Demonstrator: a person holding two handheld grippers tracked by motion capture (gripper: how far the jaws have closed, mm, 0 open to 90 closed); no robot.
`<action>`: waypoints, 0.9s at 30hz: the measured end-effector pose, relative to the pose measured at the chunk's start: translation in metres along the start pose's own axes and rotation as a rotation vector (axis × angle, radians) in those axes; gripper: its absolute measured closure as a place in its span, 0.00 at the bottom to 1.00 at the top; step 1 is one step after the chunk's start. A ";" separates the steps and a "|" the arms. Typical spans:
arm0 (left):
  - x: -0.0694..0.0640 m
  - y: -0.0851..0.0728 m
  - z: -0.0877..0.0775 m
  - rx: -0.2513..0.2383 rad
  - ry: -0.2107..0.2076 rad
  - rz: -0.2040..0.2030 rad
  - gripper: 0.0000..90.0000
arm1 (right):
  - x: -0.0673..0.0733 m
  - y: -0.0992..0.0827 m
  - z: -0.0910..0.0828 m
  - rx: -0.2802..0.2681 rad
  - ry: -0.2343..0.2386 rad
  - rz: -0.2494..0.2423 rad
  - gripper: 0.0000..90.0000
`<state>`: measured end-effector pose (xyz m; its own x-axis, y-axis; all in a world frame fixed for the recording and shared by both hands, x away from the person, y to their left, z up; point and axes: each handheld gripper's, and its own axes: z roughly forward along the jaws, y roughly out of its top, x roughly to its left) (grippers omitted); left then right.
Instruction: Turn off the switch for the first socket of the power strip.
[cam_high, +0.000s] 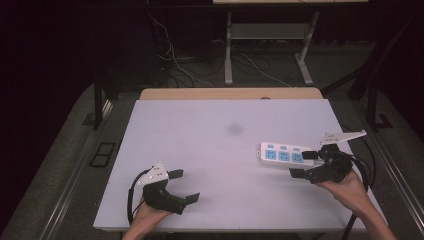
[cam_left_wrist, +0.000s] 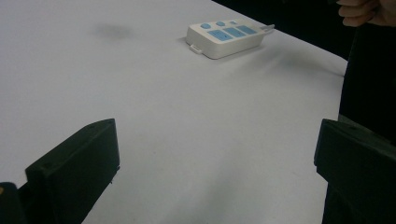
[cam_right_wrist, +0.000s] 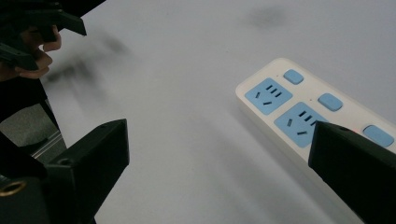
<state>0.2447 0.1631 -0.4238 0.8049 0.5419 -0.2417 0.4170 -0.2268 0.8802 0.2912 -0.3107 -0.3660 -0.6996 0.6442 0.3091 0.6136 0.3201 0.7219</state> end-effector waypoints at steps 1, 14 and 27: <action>0.000 0.000 0.000 0.000 0.000 0.000 0.00 | -0.001 0.001 0.000 0.003 -0.001 -0.002 0.05; 0.001 0.000 0.000 0.000 0.000 -0.001 0.00 | -0.013 0.016 0.001 0.047 -0.025 -0.008 0.05; 0.001 0.000 0.000 0.005 0.004 0.000 0.00 | -0.030 0.027 0.000 0.082 -0.060 0.005 0.05</action>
<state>0.2454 0.1636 -0.4243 0.8033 0.5449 -0.2406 0.4194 -0.2307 0.8780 0.3291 -0.3210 -0.3557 -0.6749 0.6857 0.2727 0.6464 0.3711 0.6667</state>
